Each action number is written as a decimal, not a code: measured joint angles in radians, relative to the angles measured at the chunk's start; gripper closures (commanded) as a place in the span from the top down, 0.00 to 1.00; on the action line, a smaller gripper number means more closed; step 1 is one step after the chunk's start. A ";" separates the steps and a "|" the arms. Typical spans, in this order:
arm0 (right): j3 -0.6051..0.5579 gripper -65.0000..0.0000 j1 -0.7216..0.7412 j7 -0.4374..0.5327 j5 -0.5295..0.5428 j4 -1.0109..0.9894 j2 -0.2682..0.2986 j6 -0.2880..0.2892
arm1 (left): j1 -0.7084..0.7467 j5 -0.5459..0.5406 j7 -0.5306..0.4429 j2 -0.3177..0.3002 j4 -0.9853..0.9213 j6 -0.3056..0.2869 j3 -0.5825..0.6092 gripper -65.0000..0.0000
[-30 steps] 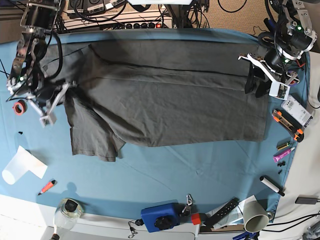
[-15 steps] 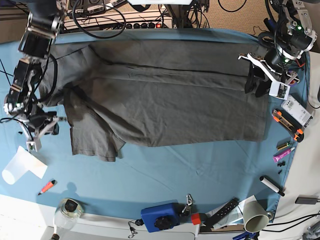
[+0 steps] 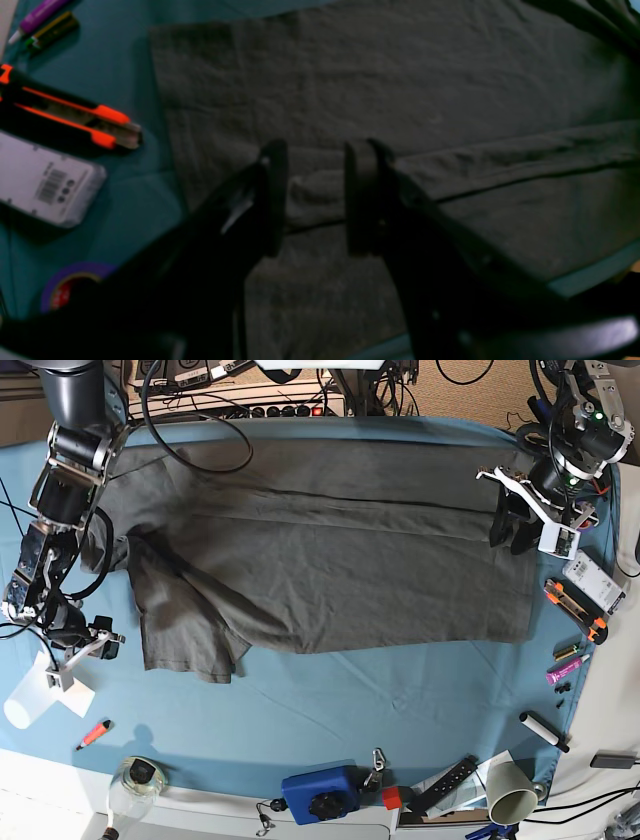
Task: Fold the T-shirt properly
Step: 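Grasp the sleeve corner with the right gripper and fold it inward, then move the left gripper down and grasp the shirt corner near it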
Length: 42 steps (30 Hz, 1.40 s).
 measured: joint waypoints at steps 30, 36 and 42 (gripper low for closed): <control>0.000 0.39 0.056 0.118 -0.017 -0.240 -0.096 0.094 | -0.082 0.130 -0.109 -0.006 -0.023 0.143 -0.001 0.42; 0.001 0.39 0.055 0.118 -0.013 -0.240 -0.096 0.093 | -0.174 0.141 -0.106 -0.007 -0.094 0.142 0.000 0.52; 0.001 0.39 0.055 0.118 -0.013 -0.240 -0.096 0.090 | -0.305 0.140 -0.110 -0.080 -0.247 0.142 0.051 0.52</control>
